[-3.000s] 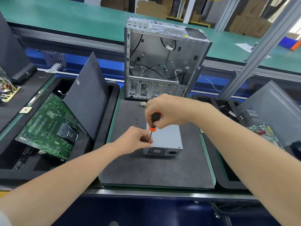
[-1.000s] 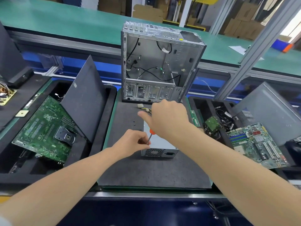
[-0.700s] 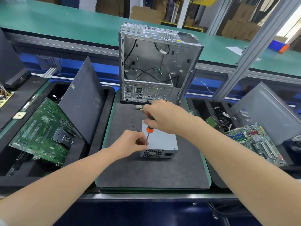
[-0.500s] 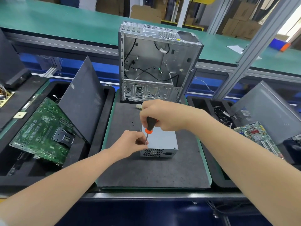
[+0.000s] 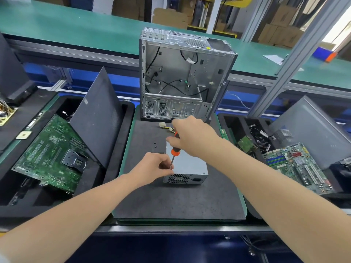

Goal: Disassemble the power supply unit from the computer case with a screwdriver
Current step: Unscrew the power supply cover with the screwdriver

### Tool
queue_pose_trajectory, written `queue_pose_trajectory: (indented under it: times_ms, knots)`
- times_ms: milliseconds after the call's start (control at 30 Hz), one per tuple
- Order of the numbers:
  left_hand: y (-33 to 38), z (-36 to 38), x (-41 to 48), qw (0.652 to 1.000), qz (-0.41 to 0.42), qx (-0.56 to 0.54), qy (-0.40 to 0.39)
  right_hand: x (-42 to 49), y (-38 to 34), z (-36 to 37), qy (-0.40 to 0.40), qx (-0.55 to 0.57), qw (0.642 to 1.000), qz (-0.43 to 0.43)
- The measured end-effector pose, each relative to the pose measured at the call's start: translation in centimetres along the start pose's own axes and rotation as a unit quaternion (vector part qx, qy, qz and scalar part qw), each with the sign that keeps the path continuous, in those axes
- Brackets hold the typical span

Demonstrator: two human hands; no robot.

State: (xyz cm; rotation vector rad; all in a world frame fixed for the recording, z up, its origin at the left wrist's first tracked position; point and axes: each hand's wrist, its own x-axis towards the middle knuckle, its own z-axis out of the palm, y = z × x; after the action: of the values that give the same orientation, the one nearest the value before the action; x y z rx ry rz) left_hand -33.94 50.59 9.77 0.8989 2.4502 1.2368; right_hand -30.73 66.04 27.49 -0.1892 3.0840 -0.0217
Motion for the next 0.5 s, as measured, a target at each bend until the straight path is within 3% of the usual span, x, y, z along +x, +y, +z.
queue_pose_trajectory:
  times_ms: [100,300,400,500]
  knots:
    - [0.1,-0.1,0.0,1.000,0.002,0.004,-0.004,0.2,1.1,-0.8,-0.051,0.058,0.993,-0.090]
    - [0.1,-0.2,-0.2,1.000,0.008,-0.003,0.001,1.2,1.9,-1.9,-0.136,0.021,0.963,-0.232]
    - [0.2,0.0,-0.2,1.000,0.005,-0.007,0.008,0.9,1.8,-1.7,-0.114,0.061,0.961,-0.246]
    - [0.1,0.2,-0.2,1.000,0.000,-0.006,0.014,0.2,0.8,-0.3,0.016,-0.009,0.991,-0.136]
